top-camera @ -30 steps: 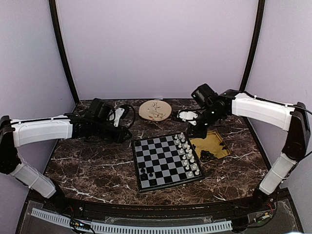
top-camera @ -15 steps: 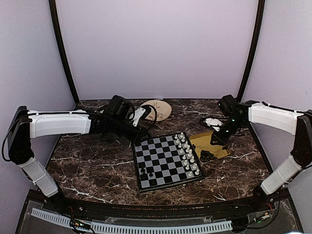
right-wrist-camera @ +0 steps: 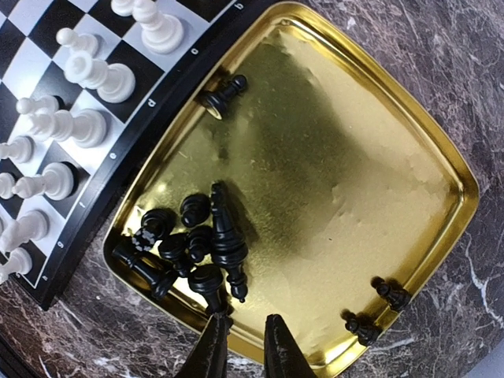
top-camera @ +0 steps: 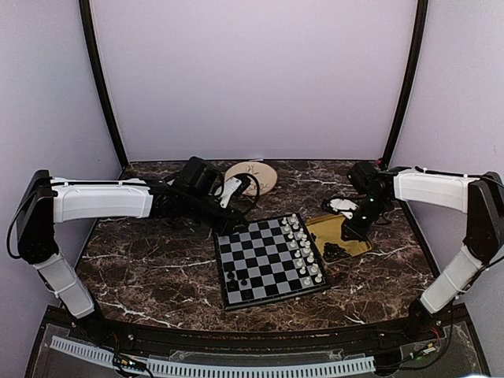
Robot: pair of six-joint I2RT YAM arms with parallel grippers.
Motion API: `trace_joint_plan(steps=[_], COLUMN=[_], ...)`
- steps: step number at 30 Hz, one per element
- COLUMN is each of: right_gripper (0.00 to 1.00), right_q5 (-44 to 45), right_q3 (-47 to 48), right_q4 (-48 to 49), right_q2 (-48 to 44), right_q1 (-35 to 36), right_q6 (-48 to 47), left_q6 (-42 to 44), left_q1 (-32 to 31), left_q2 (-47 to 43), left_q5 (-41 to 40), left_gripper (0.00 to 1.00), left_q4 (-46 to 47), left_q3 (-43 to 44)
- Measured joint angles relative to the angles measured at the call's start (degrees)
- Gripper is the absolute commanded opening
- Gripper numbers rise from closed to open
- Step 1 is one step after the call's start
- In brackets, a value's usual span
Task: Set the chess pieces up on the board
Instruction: Pick up the pawn from the storage box.
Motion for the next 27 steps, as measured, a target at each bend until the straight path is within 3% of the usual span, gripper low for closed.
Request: trace_joint_plan(steps=[8, 27], right_gripper=[0.18, 0.22], right_q5=[8.5, 22.3], right_q3=[0.6, 16.5], right_q4=[0.2, -7.6], right_q2=[1.8, 18.5], right_q1=[-0.7, -0.7], right_q6=[-1.3, -21.0], left_q6=[0.0, -0.1], left_q1=[-0.2, -0.2], left_q2=[0.0, -0.7], left_q5=[-0.1, -0.6], left_gripper=[0.31, 0.32], left_q4=[0.1, 1.8], left_q3=[0.0, -4.8])
